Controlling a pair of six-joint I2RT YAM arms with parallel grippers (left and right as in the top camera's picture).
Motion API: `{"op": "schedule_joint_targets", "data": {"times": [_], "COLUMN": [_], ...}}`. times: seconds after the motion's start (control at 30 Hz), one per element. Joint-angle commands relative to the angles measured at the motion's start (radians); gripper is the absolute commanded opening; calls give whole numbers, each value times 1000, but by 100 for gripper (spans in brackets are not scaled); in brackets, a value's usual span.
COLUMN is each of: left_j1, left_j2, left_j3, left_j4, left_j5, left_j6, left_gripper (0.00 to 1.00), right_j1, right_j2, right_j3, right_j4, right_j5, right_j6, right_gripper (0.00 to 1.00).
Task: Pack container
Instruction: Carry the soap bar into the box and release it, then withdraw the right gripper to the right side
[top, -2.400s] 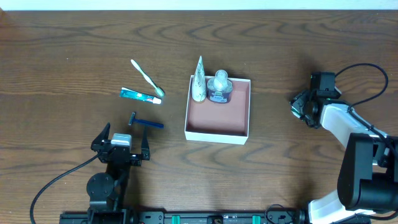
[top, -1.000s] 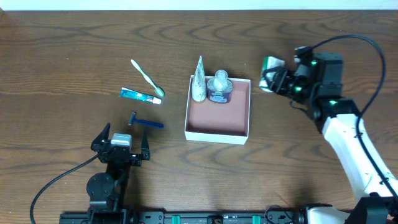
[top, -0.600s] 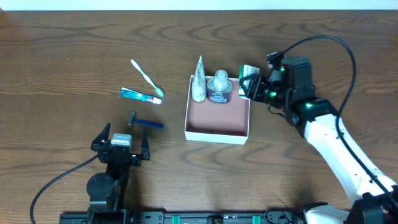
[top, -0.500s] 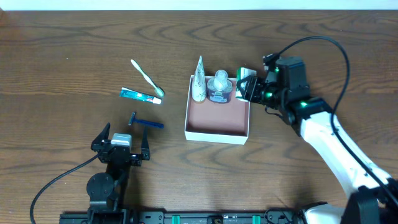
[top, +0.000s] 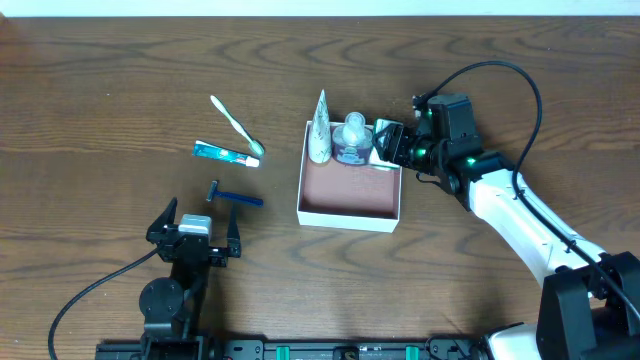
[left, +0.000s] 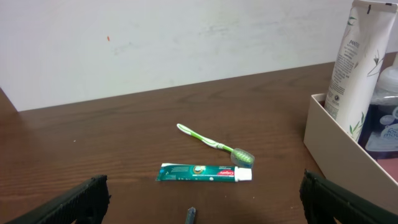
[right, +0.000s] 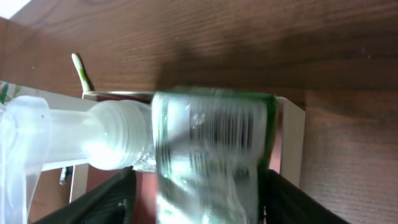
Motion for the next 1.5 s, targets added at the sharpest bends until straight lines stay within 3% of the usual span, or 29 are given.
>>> {"op": "schedule_joint_targets", "data": {"times": [0.0, 0.13, 0.67, 0.83, 1.13, 1.2, 1.47], "left_j1": [4, 4, 4, 4, 4, 4, 4], "left_j2": [-5, -5, -5, -5, -5, -5, -5], "left_j3": [-18, -18, -18, -18, -18, -18, -18], "left_j4": [-33, -33, -33, -33, -33, -33, -33], "left_j5": [18, 18, 18, 18, 18, 18, 18], "left_j6": [-5, -5, -5, -5, -5, -5, -5], "left_gripper": [98, 98, 98, 98, 98, 98, 98], "right_j1": [12, 13, 16, 10, -153, -214, -449], "right_j2": [4, 4, -14, -119, -415, -453, -464], "right_j3": [14, 14, 14, 14, 14, 14, 14], "right_j4": [11, 14, 16, -34, -283, -330, -407], "right_j5": [0, 0, -62, -59, 355, 439, 555], "right_j6": [4, 4, -1, -42, -74, -71, -39], "right_gripper": [69, 73, 70, 77, 90, 99, 99]}}
